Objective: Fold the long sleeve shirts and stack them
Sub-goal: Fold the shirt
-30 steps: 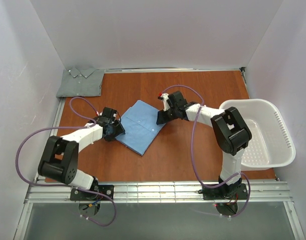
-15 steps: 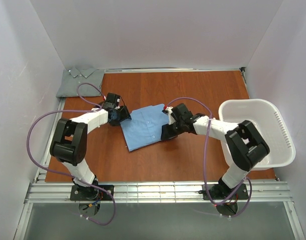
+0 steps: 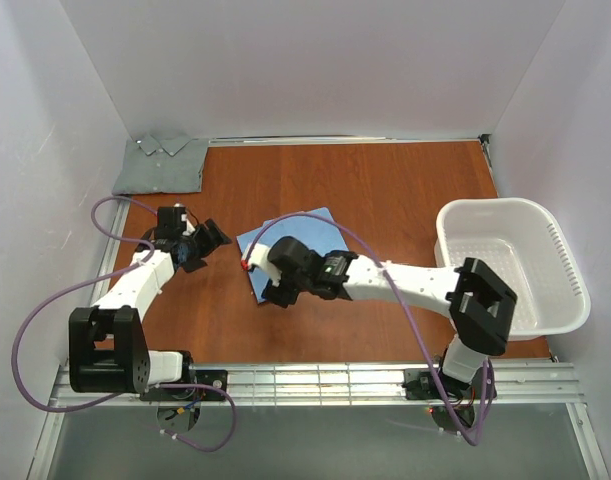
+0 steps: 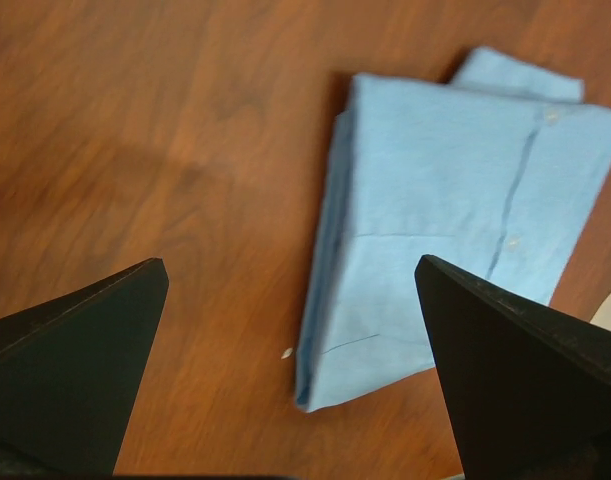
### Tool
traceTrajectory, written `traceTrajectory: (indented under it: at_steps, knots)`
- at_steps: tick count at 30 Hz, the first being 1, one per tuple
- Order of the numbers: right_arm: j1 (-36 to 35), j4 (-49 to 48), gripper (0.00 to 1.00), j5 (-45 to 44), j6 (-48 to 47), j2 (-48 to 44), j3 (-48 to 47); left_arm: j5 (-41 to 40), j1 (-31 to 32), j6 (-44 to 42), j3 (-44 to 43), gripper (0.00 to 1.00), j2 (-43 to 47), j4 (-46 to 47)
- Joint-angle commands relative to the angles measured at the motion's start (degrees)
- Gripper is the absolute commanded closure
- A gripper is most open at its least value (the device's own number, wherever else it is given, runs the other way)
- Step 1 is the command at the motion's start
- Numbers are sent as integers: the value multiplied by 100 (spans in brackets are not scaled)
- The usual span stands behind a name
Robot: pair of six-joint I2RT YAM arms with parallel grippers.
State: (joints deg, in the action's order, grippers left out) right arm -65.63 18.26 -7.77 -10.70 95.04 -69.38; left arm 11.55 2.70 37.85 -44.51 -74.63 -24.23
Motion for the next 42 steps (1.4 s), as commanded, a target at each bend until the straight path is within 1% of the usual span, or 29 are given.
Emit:
traceTrajectory:
  at_steps: [1, 7, 12, 18, 22, 24, 25, 26, 27, 28, 29, 32, 37, 42]
  knots:
    - [-380, 64, 21, -777, -1038, 601, -356, 567, -234, -181, 407, 4, 300, -179]
    - [-837, -77, 23, -1595, -1680, 1383, -602, 892, -261, -207, 724, 5, 440, -30]
    - [-978, -656, 26, -2105, -2155, 1701, -462, 946, -261, -155, 900, 5, 493, 58]
    - [-1084, -1096, 29, -2360, -2620, 1983, -278, 1042, -261, -67, 1041, 5, 362, 234]
    - [-1110, -1193, 32, -2334, -2797, 2193, -225, 1033, -261, -67, 1041, 5, 300, 252]
    - [-1136, -1272, 37, -2326, -2832, 2238, -172, 1033, -261, -58, 1050, 6, 291, 269]
    - [-1137, -1307, 42, -2317, -2850, 2281, -172, 1033, -261, -58, 1058, 6, 265, 270]
    - [-1145, -1308, 56, -2308, -2850, 2299, -172, 1042, -261, -41, 1059, 6, 239, 296]
    - [-1145, -1308, 64, -2299, -2841, 2291, -163, 1060, -261, -23, 1059, 6, 230, 287]
    - [-1145, -1316, 89, -2282, -2806, 2256, -154, 1112, -261, -5, 1067, 6, 195, 296]
    - [-1145, -1316, 98, -2255, -2763, 2203, -146, 1139, -252, 30, 1067, 6, 186, 313]
    - [-1128, -1378, 99, -2080, -2561, 1870, -75, 1305, -261, 144, 1024, 5, 247, 305]
    - [-926, -1457, 99, -1667, -1991, 1316, 56, 1666, -261, 758, 883, 2, 449, 357]
    - [-715, -1703, 99, -1368, -1655, 894, 294, 2122, -261, 1312, 953, 2, 476, 726]
